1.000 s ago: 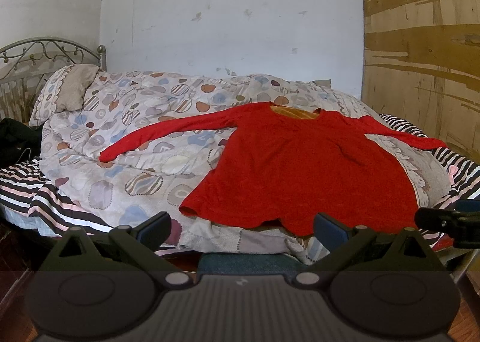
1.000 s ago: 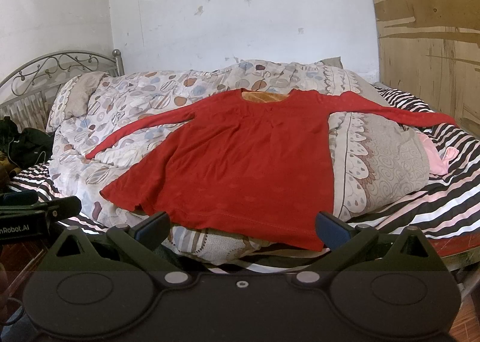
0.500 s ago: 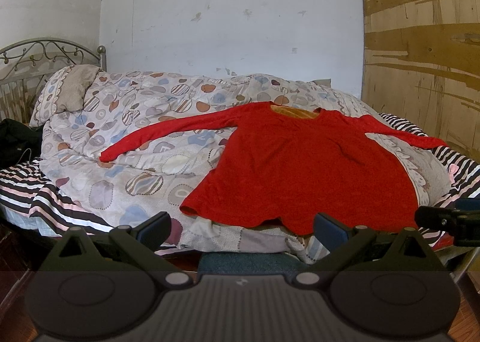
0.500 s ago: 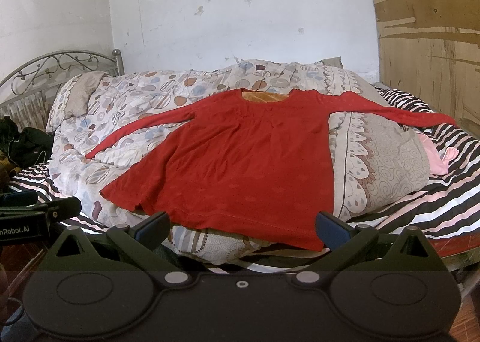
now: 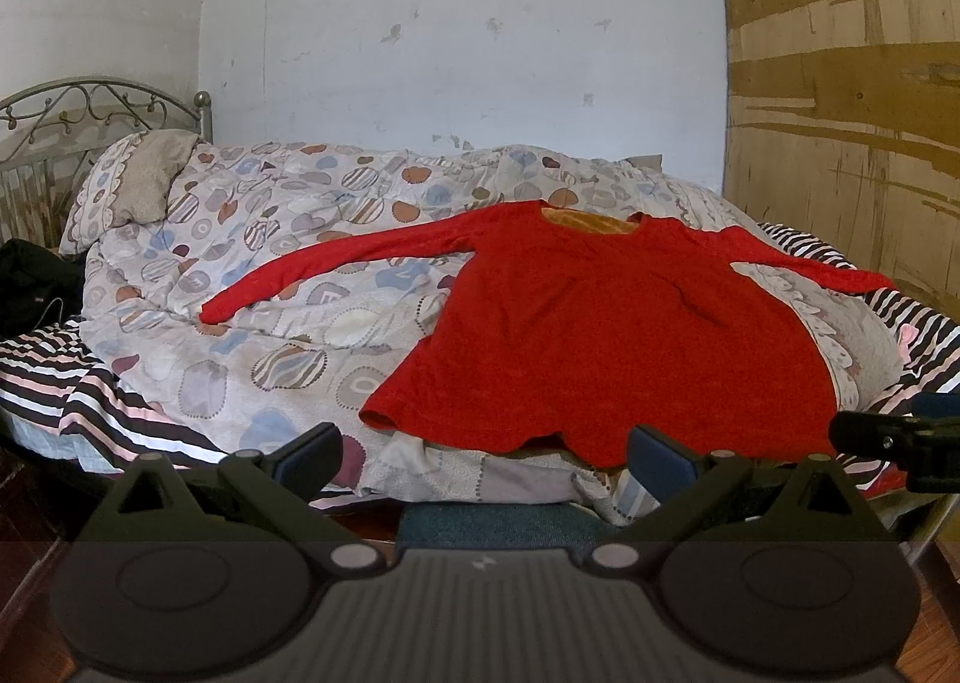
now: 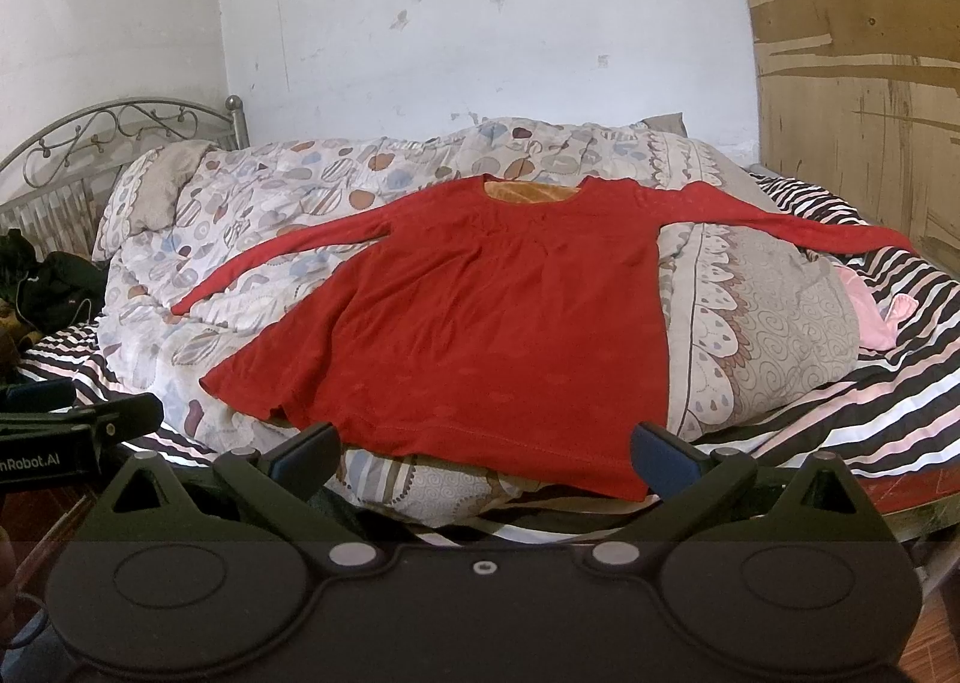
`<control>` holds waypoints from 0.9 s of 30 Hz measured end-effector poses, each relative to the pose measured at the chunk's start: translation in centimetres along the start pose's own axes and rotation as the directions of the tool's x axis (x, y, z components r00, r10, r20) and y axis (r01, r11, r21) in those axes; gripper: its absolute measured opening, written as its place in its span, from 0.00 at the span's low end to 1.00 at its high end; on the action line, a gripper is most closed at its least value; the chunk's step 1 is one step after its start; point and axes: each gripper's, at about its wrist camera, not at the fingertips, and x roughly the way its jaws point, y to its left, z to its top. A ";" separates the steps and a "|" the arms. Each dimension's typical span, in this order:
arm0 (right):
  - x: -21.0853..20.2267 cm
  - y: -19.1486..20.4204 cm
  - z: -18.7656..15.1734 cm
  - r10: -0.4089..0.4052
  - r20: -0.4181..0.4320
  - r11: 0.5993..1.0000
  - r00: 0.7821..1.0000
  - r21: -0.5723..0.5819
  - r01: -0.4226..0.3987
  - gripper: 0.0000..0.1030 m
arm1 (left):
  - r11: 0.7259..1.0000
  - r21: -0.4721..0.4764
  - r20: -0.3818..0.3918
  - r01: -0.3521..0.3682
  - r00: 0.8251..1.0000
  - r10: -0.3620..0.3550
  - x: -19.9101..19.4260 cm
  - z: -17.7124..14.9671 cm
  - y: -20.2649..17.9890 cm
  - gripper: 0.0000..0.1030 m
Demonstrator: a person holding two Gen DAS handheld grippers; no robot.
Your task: Fold small clothes
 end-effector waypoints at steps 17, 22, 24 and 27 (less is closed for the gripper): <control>0.9 -1.0 3.1 0.007 0.047 0.999 0.999 -0.037 -0.005 1.00 | 0.990 0.139 -0.094 -0.014 0.995 0.028 3.5 5.6 -2.9 1.00; 2.0 -2.2 5.8 -0.017 0.135 0.999 0.991 -0.049 0.024 1.00 | 0.981 0.192 -0.056 -0.040 0.997 0.051 4.6 7.8 -3.9 1.00; 2.6 -3.0 7.0 -0.024 0.162 0.999 0.987 -0.025 0.028 1.00 | 0.978 0.205 -0.052 -0.042 0.997 0.053 5.5 8.7 -4.2 1.00; 3.5 -4.4 8.4 -0.038 0.202 0.999 0.979 0.005 0.038 1.00 | 0.971 0.234 -0.057 -0.041 0.997 0.056 7.2 9.8 -4.9 1.00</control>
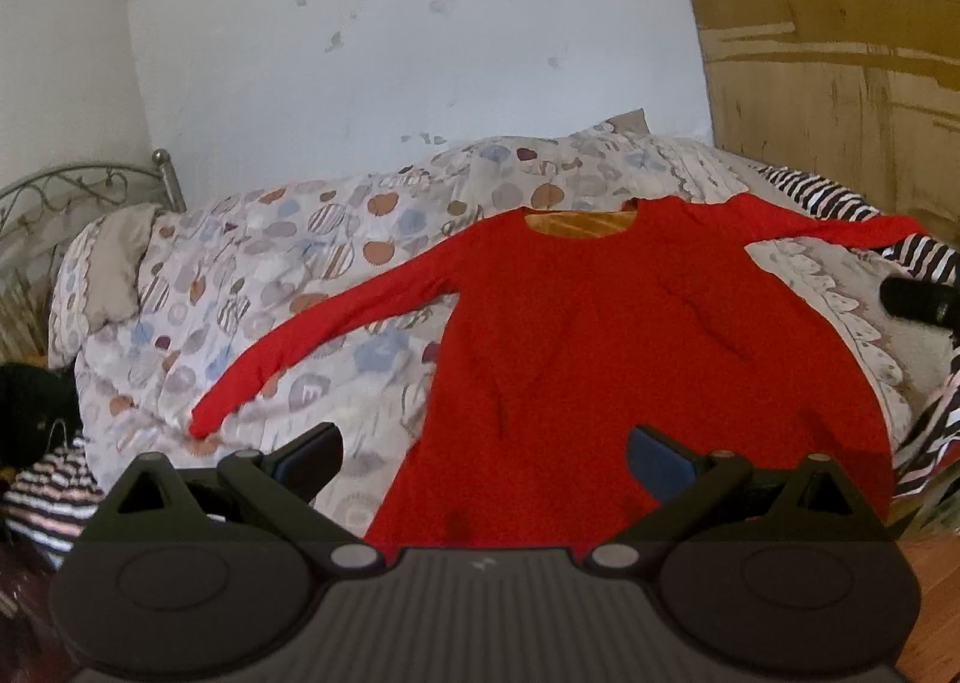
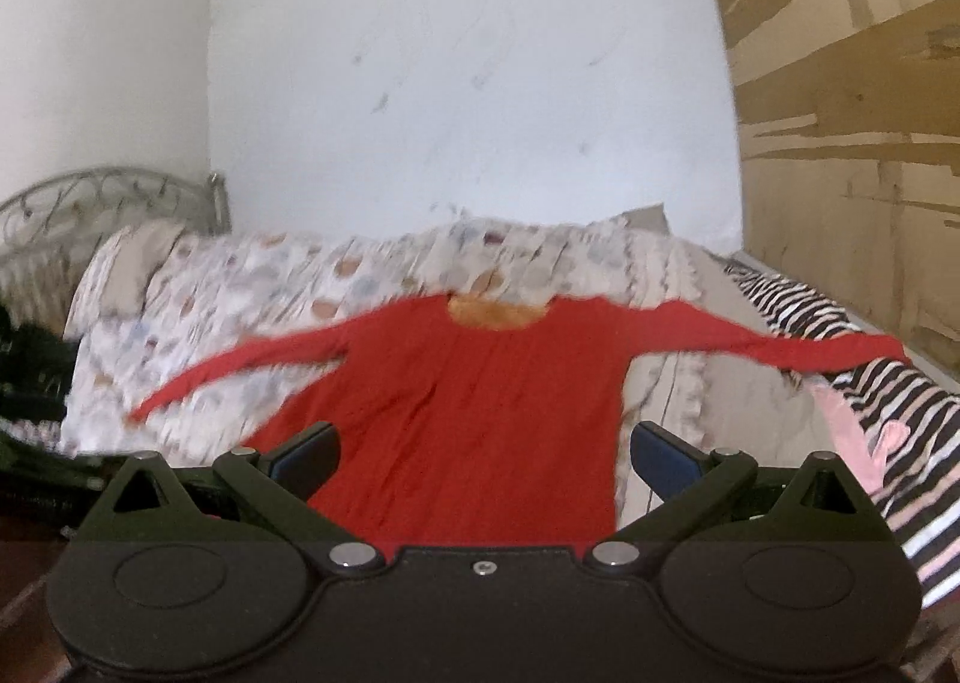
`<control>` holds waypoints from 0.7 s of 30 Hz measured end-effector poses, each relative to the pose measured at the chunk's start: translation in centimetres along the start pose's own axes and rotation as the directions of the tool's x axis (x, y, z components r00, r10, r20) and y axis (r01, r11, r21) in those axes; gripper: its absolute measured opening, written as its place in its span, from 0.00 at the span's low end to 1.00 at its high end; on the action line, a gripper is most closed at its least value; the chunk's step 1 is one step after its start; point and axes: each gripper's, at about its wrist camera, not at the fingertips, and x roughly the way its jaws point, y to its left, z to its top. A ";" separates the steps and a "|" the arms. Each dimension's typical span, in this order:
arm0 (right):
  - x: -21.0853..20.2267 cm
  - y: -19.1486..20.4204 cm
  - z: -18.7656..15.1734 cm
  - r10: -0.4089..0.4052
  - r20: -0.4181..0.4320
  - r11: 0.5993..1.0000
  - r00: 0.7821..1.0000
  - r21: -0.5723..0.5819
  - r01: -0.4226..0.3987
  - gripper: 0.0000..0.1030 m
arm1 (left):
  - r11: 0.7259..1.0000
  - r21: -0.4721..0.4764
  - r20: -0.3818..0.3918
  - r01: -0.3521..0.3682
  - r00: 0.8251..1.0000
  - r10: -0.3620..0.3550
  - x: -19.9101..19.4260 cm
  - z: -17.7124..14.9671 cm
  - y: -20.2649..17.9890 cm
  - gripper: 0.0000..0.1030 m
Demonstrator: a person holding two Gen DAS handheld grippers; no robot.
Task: Fold small clothes
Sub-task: 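Reach the right tool toward the sleeve cuff nearest it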
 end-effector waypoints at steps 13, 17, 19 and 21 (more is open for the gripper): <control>7.1 -9.3 0.9 -0.182 0.007 0.973 0.983 0.142 0.179 1.00 | 0.997 0.062 -0.080 0.037 0.996 -0.032 11.6 4.8 -1.3 1.00; 9.2 -11.9 0.7 -0.141 -0.010 0.974 0.990 0.179 0.140 1.00 | 0.997 0.067 -0.093 0.049 0.995 -0.042 15.4 6.0 -1.6 1.00; 10.7 -13.2 0.8 -0.109 -0.058 0.970 0.992 0.213 0.119 1.00 | 0.996 0.076 -0.102 0.051 0.994 -0.043 17.3 6.4 -2.0 1.00; 12.1 -14.3 0.7 -0.097 -0.082 0.964 0.992 0.240 0.115 1.00 | 0.995 0.080 -0.107 0.060 0.993 -0.051 18.9 6.8 -2.3 1.00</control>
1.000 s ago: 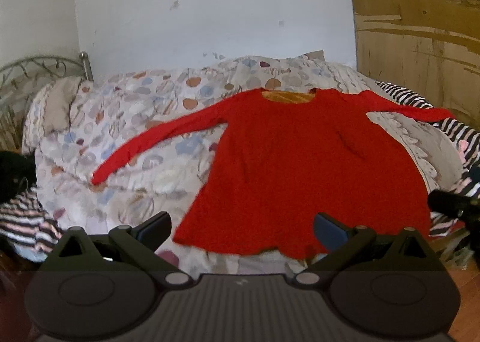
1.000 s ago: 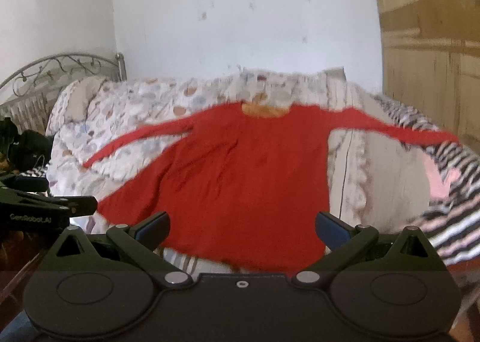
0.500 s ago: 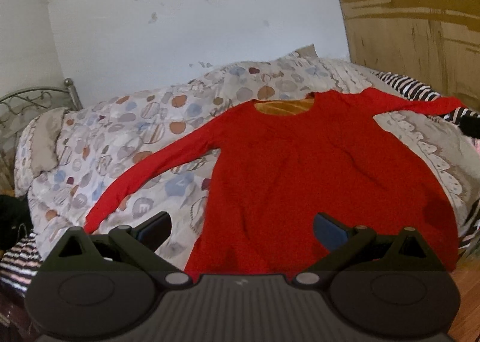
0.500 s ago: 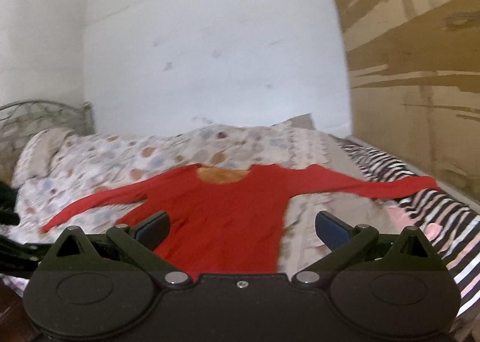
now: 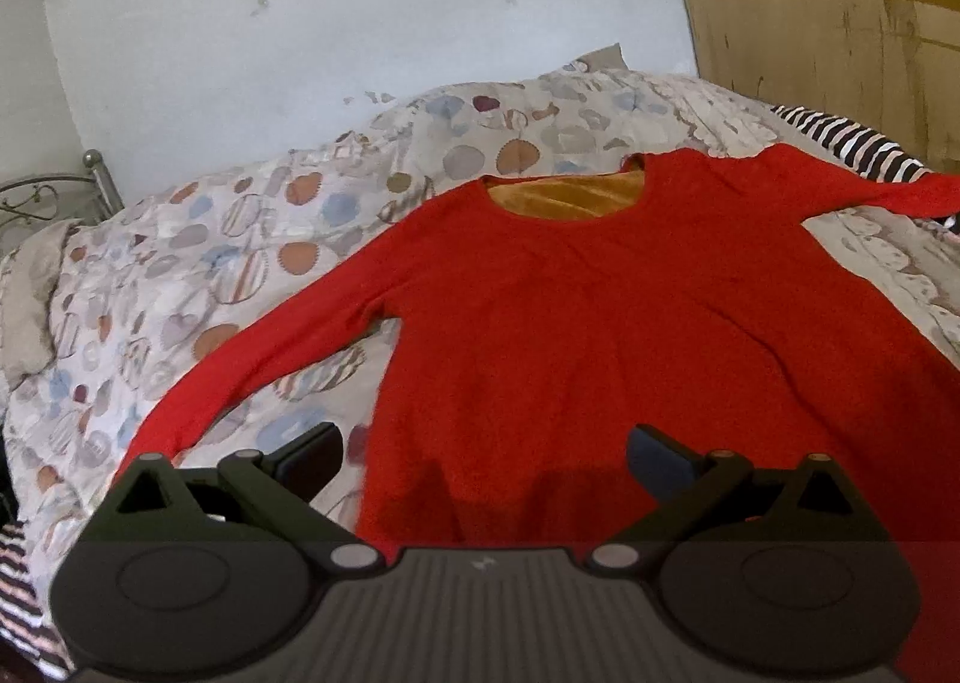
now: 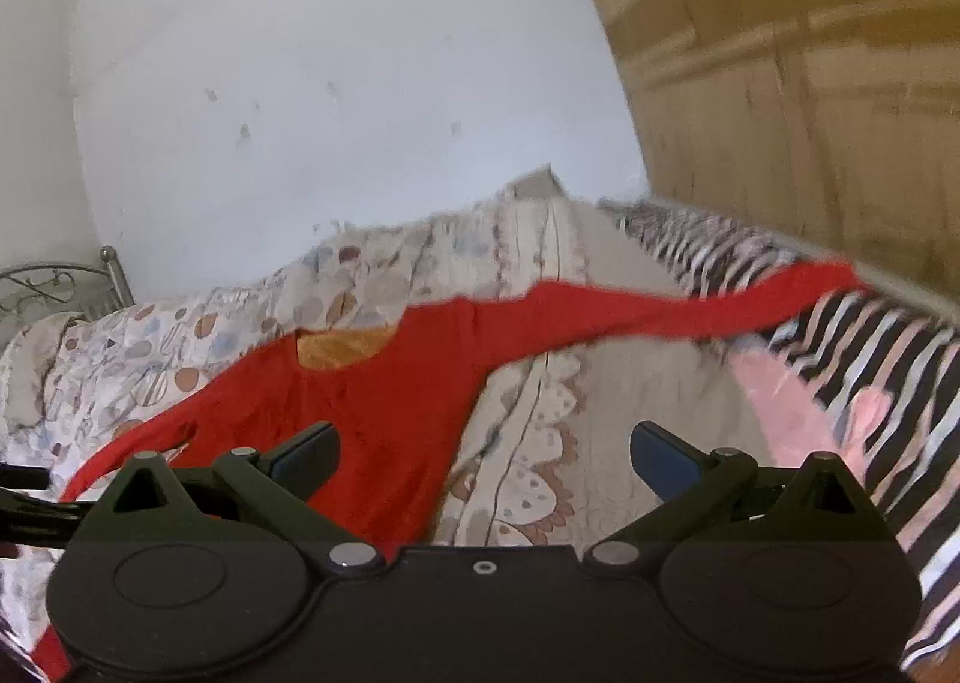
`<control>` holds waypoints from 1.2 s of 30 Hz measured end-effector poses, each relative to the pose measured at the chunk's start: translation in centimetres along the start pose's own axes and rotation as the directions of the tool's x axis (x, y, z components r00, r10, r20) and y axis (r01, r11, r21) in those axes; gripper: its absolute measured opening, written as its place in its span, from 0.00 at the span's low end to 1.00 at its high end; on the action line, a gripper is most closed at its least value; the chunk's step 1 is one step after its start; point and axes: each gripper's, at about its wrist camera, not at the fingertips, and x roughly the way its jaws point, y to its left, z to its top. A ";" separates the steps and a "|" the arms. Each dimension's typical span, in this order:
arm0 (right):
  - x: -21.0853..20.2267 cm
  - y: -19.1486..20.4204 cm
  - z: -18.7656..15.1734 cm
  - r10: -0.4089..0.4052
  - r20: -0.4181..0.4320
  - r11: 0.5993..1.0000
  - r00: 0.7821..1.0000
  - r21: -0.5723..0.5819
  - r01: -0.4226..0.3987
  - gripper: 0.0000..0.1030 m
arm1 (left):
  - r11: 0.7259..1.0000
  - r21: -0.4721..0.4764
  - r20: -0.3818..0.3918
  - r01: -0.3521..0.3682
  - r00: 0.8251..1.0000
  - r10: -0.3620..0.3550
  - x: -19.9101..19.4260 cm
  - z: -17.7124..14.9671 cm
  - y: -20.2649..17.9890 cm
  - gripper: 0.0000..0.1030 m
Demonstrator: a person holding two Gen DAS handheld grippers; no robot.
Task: Fold small clothes
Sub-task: 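Reach the right tool toward the sleeve cuff nearest it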
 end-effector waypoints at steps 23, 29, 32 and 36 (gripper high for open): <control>9.2 -7.8 2.3 -0.177 -0.130 0.978 0.976 0.085 0.188 1.00 | 0.986 -0.131 -0.050 0.104 0.993 -0.111 8.8 -2.7 -2.4 1.00; 13.0 -12.3 5.0 -0.220 -0.157 0.947 0.963 0.202 0.249 1.00 | 0.979 -0.163 0.022 0.120 0.993 -0.118 8.8 -4.4 -2.2 1.00; 14.2 -15.5 6.7 -0.249 -0.112 0.910 0.962 0.312 0.272 1.00 | 0.978 -0.170 0.042 0.125 0.992 -0.120 8.7 -4.8 -2.2 1.00; 15.7 -19.5 8.9 -0.367 -0.072 0.831 0.927 0.422 0.362 0.95 | 0.979 -0.165 0.055 0.118 0.992 -0.110 8.7 -5.0 -2.4 1.00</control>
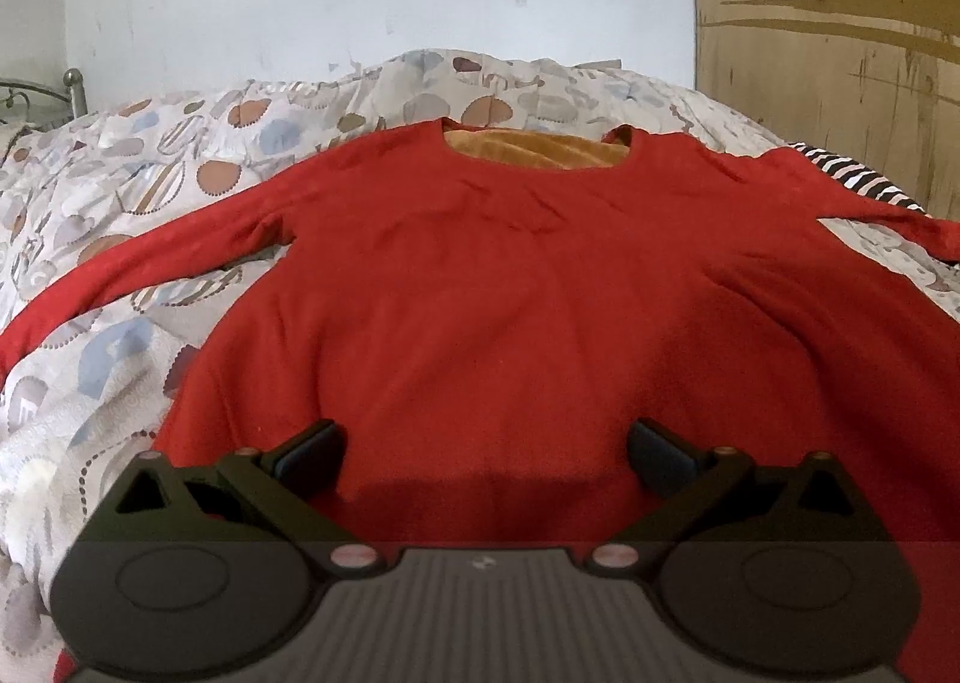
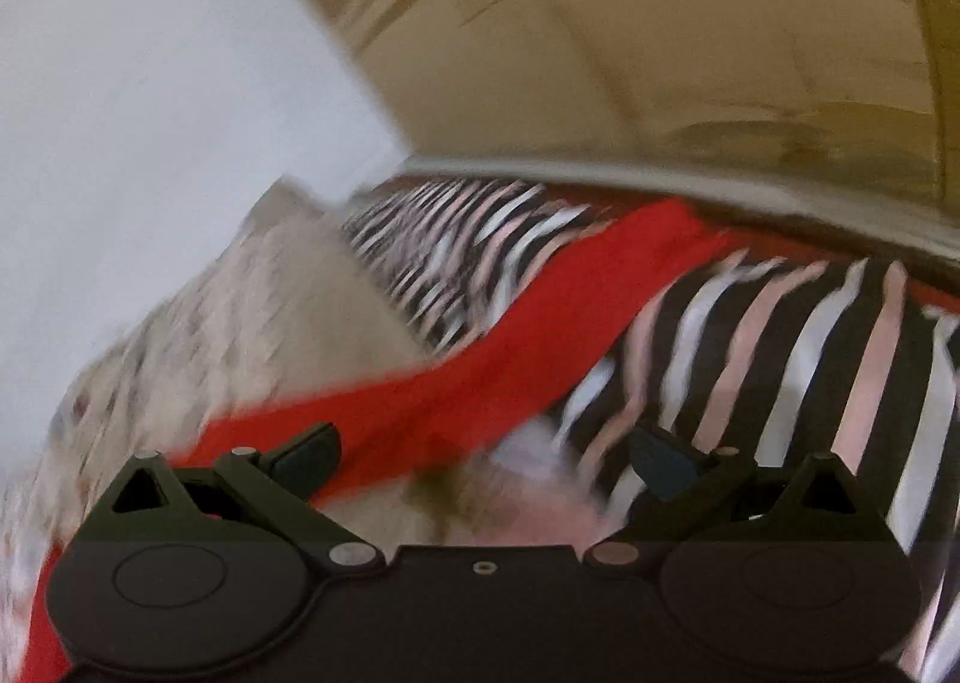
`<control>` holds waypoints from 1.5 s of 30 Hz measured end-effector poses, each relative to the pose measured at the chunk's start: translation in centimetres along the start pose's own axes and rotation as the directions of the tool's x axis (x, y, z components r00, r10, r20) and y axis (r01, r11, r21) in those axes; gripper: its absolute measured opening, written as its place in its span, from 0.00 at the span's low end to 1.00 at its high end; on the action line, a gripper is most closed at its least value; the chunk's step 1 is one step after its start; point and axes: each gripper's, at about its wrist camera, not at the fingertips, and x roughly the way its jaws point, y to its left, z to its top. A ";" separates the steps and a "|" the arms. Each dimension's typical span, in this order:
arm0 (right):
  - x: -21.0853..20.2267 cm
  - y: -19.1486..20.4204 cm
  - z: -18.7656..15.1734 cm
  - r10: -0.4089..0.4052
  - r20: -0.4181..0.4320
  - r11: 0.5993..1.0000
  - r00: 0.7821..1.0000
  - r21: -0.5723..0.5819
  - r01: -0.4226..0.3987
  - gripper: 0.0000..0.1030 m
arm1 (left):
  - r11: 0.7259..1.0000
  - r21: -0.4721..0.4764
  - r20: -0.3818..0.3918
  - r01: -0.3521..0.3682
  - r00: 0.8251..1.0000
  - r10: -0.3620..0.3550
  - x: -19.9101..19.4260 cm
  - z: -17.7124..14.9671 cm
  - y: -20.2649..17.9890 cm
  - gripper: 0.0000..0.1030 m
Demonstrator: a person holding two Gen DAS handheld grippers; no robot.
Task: Fold small clothes
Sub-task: 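Reach the right tool toward the sleeve cuff nearest it, then grasp the red sleeve cuff with the right gripper and lift it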
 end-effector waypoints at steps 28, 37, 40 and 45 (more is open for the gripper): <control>0.8 1.4 7.1 -0.014 0.289 0.999 0.957 0.054 -0.002 0.06 | 0.991 -0.129 0.063 0.046 0.997 -0.038 -2.0 1.4 2.2 1.00; -7.7 16.4 5.6 0.359 0.316 0.898 0.878 -0.374 -0.232 0.05 | 0.972 -0.233 0.179 0.031 0.984 0.011 -7.3 4.9 6.0 1.00; -10.6 21.5 3.0 0.494 0.249 0.801 0.833 -0.504 -0.324 0.05 | 0.968 -0.250 0.194 0.018 0.980 0.032 -8.8 5.2 7.1 1.00; -14.8 28.2 -3.0 0.653 0.075 0.608 0.754 -0.646 -0.462 0.05 | 0.953 -0.301 0.196 -0.021 0.977 0.084 -10.6 5.2 8.9 1.00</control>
